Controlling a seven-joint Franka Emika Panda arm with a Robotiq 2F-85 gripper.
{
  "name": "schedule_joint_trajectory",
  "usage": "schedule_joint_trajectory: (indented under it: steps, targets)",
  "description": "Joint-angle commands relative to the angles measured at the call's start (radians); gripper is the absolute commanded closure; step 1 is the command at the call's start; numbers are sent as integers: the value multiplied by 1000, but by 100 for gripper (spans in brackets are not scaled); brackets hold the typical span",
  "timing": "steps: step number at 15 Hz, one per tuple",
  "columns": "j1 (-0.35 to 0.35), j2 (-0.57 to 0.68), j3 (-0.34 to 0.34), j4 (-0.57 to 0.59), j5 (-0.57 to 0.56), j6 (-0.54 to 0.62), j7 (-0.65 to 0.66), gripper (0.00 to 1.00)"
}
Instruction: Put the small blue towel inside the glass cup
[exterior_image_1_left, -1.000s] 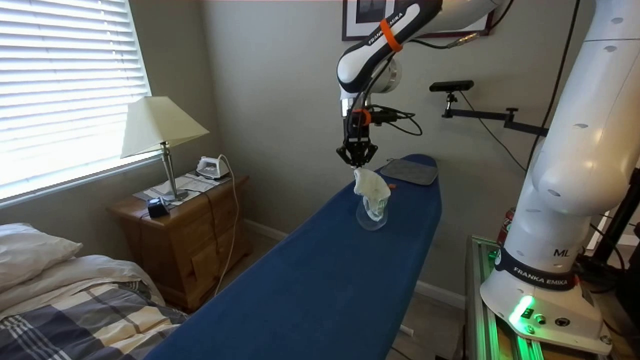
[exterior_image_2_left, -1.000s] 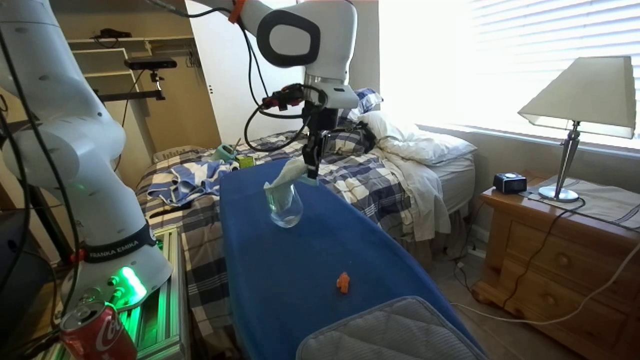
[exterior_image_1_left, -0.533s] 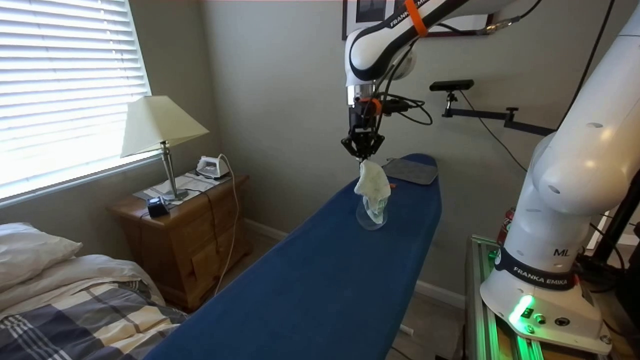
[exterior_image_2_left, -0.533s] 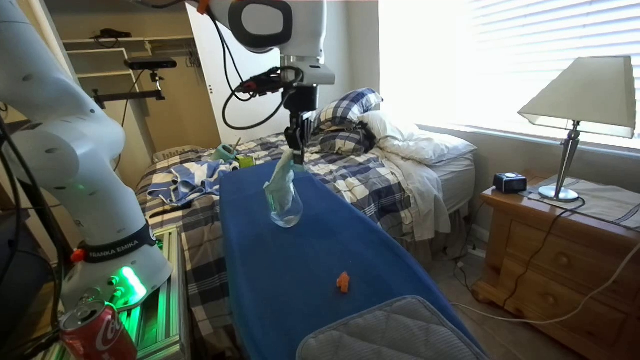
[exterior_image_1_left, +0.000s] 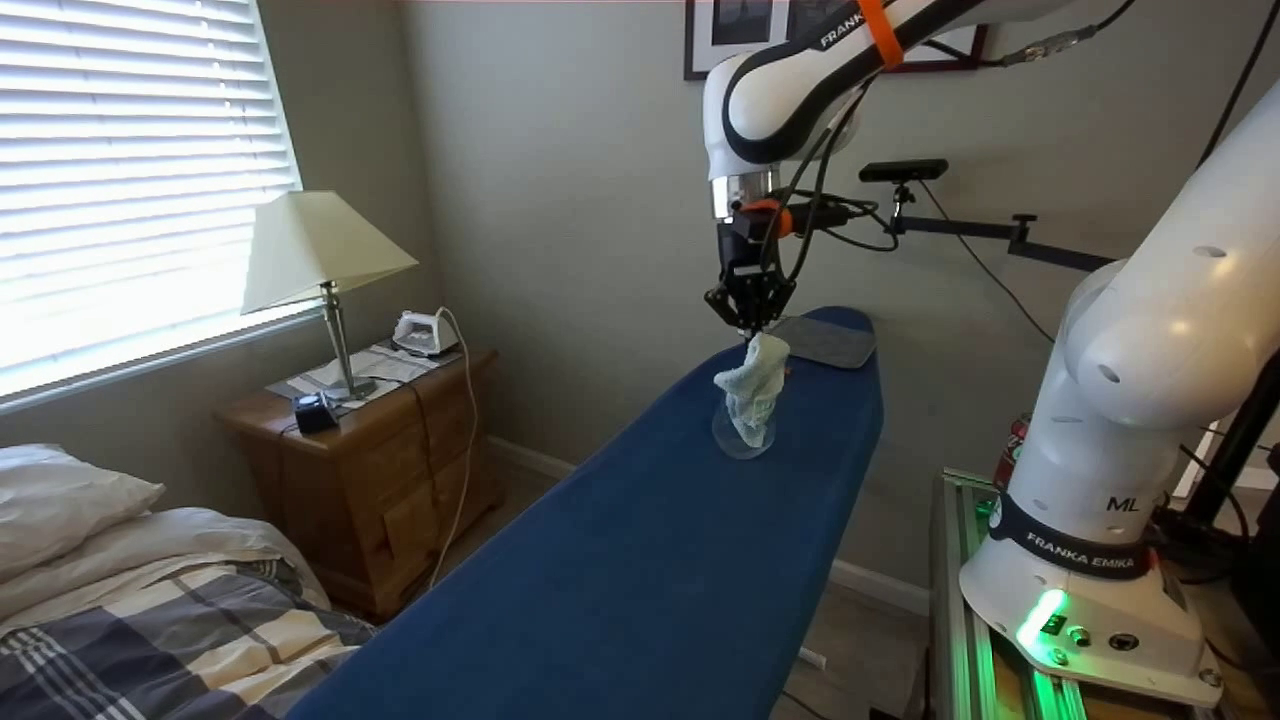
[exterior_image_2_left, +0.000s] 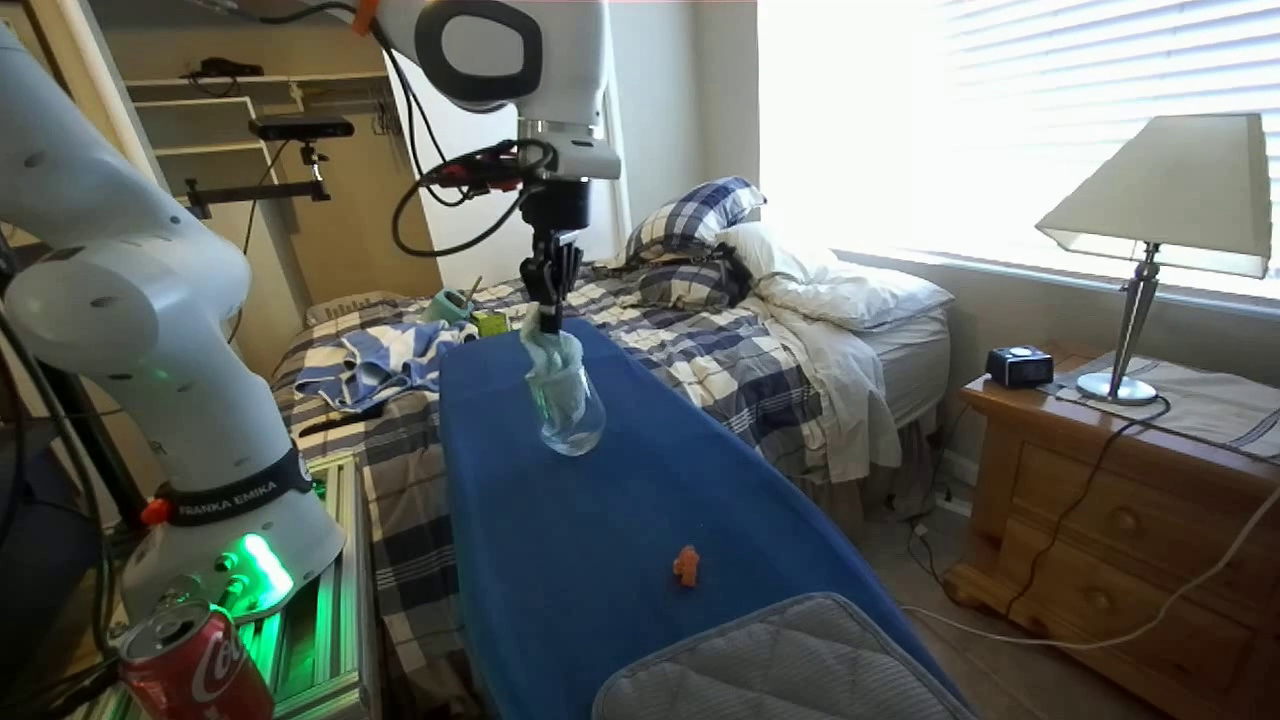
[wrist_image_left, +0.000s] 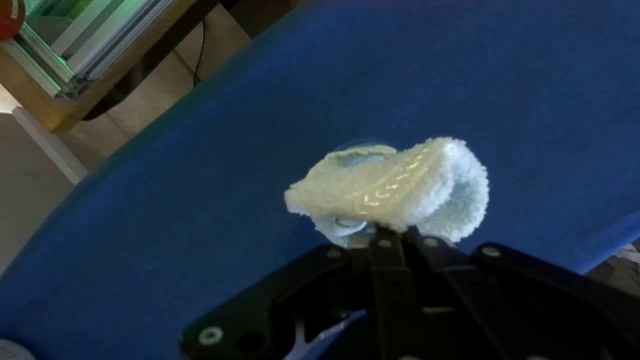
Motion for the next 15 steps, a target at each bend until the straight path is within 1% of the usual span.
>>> schedule_joint_trajectory:
  steps: [1,5,7,15]
  targets:
    - [-20,-49,19,-53,-49,-8,39,99]
    - [-27,-30,16,-77,-105,64,8,99]
    - [-28,-17,14,-91,-115,98,7,99]
    - [-15,44,3,-152,-85,305,-55,99]
